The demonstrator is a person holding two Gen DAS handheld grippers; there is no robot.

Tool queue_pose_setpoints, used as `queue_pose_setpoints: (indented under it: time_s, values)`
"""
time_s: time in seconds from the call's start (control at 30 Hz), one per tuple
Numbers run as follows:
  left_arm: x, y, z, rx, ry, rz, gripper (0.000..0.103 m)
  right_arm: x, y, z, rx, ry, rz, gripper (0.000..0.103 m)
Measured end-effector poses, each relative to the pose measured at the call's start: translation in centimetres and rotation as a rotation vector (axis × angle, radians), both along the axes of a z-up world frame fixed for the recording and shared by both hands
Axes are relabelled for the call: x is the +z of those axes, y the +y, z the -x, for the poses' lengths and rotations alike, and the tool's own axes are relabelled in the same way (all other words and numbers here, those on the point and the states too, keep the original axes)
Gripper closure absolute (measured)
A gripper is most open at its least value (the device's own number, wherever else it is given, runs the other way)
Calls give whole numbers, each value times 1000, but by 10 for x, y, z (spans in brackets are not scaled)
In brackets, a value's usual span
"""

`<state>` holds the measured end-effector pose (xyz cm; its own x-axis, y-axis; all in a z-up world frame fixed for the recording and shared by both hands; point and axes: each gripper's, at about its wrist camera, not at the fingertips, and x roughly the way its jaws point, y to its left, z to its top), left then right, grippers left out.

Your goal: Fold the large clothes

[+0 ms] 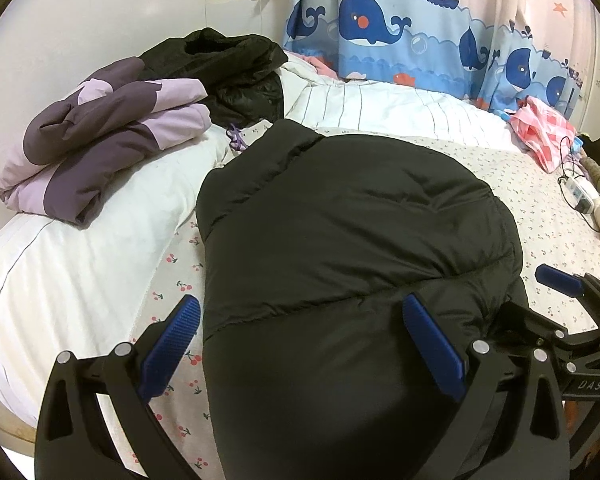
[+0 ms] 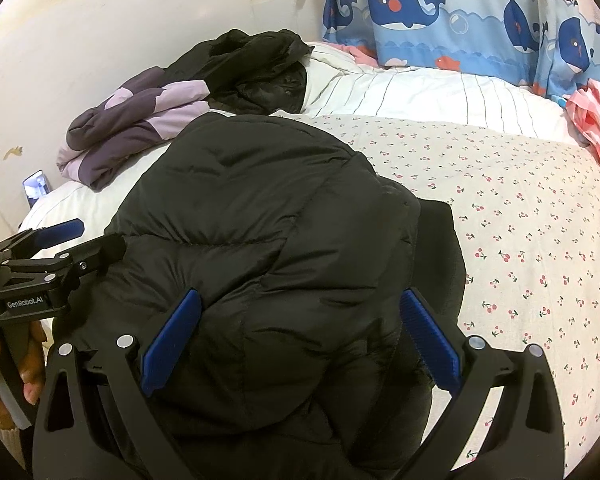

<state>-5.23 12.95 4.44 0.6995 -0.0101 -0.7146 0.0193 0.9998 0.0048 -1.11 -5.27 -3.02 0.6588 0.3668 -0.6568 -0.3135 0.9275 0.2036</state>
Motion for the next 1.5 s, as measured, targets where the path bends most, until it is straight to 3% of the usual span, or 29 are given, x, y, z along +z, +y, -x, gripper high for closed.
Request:
queue_pose_setpoints:
  time_s: [1.5]
  values:
    - [2, -1, 1, -3, 7, 1, 6, -1, 2, -2, -11, 11, 5, 7]
